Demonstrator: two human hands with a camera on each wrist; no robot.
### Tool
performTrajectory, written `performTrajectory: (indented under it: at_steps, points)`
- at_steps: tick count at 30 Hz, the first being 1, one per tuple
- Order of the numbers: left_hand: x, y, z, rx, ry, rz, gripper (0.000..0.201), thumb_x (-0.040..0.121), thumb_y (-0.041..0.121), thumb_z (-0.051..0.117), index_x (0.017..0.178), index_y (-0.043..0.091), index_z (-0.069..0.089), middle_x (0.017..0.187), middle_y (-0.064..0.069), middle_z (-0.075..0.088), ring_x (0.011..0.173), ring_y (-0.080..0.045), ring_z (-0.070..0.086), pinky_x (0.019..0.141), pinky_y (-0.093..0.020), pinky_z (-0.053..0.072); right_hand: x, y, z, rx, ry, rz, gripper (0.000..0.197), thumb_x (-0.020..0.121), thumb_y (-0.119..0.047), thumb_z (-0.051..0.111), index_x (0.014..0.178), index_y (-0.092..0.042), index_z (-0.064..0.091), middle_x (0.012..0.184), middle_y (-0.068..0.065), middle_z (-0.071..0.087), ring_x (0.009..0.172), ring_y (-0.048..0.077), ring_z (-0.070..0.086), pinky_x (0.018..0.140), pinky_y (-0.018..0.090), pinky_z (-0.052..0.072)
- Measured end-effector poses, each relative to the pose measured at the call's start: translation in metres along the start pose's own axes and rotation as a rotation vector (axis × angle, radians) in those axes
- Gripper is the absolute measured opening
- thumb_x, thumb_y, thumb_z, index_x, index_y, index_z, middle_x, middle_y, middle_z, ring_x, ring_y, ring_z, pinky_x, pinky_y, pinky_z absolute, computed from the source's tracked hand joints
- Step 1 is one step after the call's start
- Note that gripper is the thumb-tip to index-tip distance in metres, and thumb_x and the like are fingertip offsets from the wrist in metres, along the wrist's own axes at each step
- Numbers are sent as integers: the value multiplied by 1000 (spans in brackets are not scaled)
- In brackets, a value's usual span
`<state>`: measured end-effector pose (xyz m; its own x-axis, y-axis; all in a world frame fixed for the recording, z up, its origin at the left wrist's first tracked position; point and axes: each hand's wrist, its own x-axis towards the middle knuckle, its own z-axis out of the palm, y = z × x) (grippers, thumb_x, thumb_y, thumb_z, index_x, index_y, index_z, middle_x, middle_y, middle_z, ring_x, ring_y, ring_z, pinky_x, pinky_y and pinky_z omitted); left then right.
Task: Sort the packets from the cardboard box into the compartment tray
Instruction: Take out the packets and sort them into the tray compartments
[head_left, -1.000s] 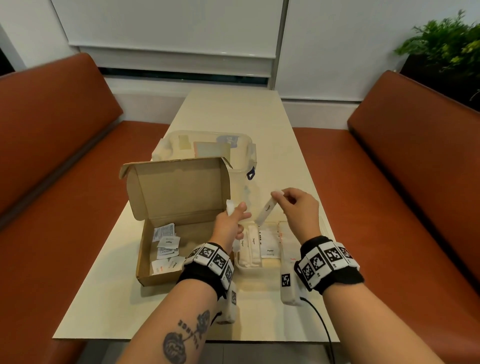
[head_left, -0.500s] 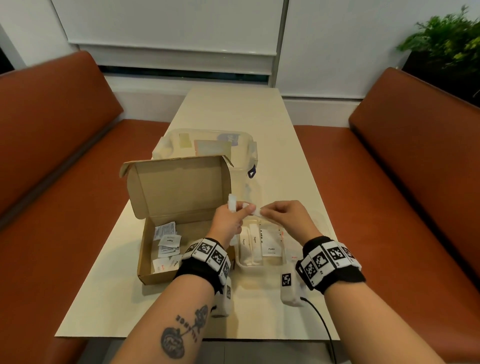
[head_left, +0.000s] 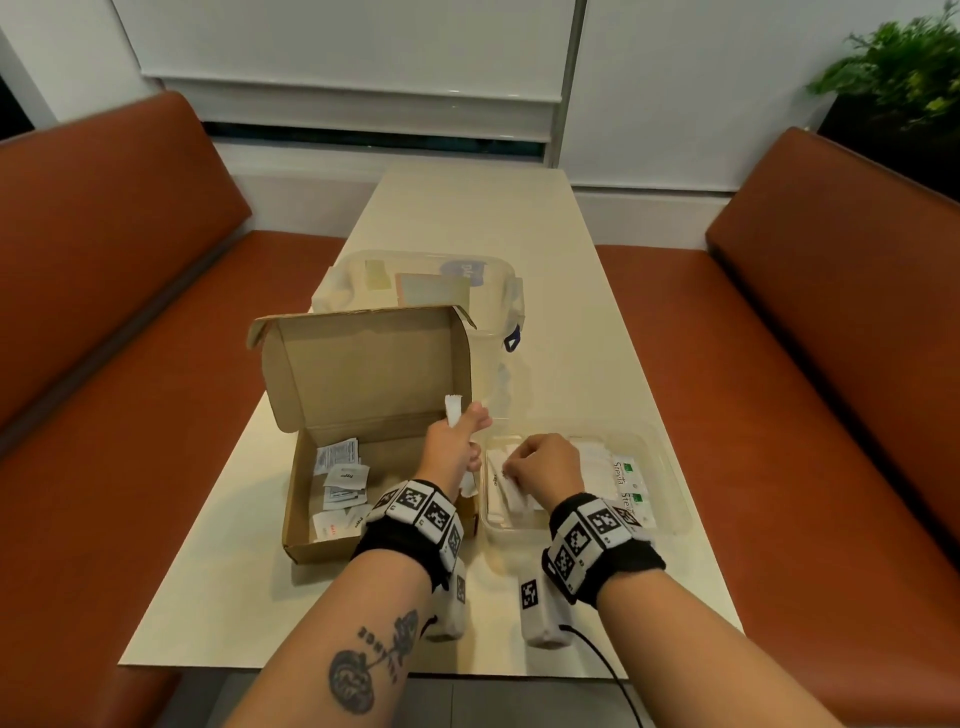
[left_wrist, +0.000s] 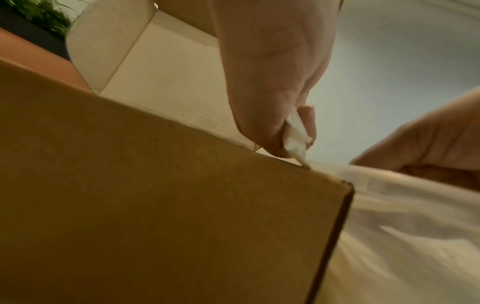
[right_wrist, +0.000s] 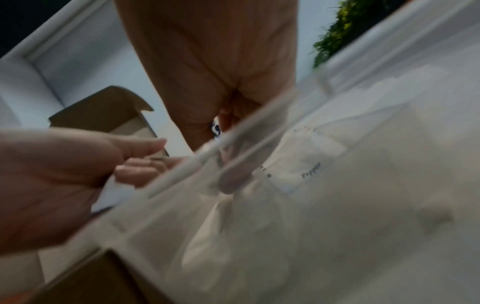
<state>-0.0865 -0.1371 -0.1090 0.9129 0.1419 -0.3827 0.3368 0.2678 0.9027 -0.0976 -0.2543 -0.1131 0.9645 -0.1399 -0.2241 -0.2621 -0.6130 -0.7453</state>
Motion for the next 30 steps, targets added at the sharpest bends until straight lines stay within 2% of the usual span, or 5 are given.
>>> performTrajectory:
  at_steps: [9, 14, 22, 27, 30]
  points:
    - [-1, 1, -2, 46, -21, -3, 37, 97, 26, 53, 113, -6, 60, 107, -8, 63, 48, -9, 31, 39, -16, 29, 3, -1, 1, -39, -97, -56, 8, 75, -6, 73, 77, -10, 66, 72, 9, 69, 56, 12, 62, 63, 23, 54]
    - [-2, 2, -2, 68, -33, -4, 36, 97, 27, 52, 112, -4, 61, 102, -9, 61, 50, -10, 31, 43, -18, 28, 3, 3, 2, -187, -220, -131, 34, 74, -8, 78, 105, -9, 68, 89, 7, 68, 77, 16, 63, 77, 26, 53]
    - [-4, 3, -2, 61, -51, 13, 36, 97, 30, 50, 113, -1, 61, 107, -7, 63, 50, -9, 37, 45, -18, 34, 4, 5, 5, -273, -208, -201, 35, 75, -16, 78, 108, -15, 69, 76, -3, 58, 64, 8, 54, 65, 19, 42]
    - [-5, 4, -2, -98, -62, 46, 39, 100, 32, 44, 117, 0, 59, 115, -10, 63, 68, -13, 54, 57, -19, 54, -2, -2, -2, 12, -40, -334, 11, 89, -19, 62, 92, -15, 71, 72, -2, 65, 65, 9, 56, 59, 12, 41]
    - [-7, 9, 2, -167, -95, 68, 40, 99, 37, 44, 114, 6, 63, 118, -7, 66, 85, -17, 59, 77, -30, 54, -5, -10, -8, 229, -105, -289, 11, 92, -18, 56, 94, -14, 66, 80, 2, 70, 69, 11, 63, 66, 19, 50]
